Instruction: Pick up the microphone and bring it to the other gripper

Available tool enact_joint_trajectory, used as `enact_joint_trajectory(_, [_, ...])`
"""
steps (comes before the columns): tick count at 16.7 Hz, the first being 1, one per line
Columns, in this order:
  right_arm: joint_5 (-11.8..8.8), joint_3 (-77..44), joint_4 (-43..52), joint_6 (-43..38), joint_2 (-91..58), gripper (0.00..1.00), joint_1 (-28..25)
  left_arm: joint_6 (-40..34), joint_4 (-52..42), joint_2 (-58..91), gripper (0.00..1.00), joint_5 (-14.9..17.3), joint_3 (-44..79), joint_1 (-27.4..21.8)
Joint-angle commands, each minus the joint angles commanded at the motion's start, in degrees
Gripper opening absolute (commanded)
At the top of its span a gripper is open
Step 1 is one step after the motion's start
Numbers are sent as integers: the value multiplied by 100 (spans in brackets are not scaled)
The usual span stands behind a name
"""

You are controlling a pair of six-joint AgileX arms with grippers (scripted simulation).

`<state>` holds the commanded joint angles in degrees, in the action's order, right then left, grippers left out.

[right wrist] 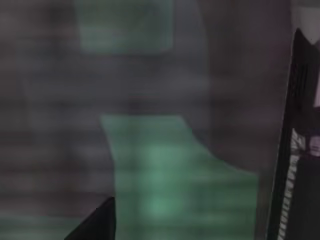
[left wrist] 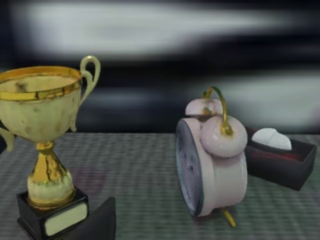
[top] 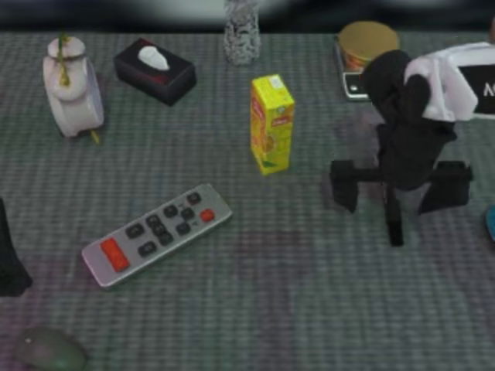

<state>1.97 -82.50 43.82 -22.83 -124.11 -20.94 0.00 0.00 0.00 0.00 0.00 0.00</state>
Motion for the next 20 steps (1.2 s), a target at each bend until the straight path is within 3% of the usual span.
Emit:
enact_joint_trajectory(7, [2,194,-381,0,-247,100,3,0,0,0,100,0,0,0])
enact_joint_trajectory(20, [2,194,-381,0,-247,2,3,0,0,0,100,0,0,0])
